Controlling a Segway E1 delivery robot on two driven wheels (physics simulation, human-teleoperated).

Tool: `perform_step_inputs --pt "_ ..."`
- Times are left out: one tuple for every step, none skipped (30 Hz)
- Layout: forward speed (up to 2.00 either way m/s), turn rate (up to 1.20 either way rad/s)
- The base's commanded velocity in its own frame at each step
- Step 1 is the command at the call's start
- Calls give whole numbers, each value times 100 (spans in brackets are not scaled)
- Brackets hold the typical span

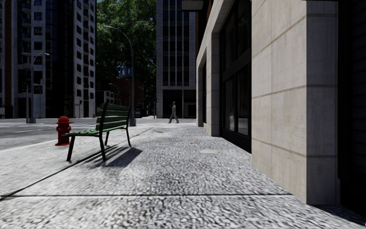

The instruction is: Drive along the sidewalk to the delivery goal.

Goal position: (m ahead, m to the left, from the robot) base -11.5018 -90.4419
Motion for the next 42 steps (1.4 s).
perform_step_inputs --pt "200 0" --pt "200 0" --pt "200 0" --pt "200 0" --pt "200 0" --pt "200 0" --pt "200 0" --pt "200 0" --pt "200 0" --pt "200 0" --pt "200 0" --pt "200 0" --pt "200 0" --pt "200 0" --pt "200 0" --pt "200 0" --pt "200 0" --pt "200 0" --pt "200 0" --pt "200 0" --pt "200 0" --pt "200 0" --pt "200 0" --pt "200 0" --pt "200 0" --pt "200 0" --pt "200 0" --pt "200 0" --pt "200 0" --pt "200 0" --pt "200 0" --pt "200 0" --pt "200 0" --pt "200 0" --pt "200 0" --pt "200 0" --pt "200 0" --pt "200 0" --pt "200 0" --pt "200 0" --pt "200 0" --pt "200 0"
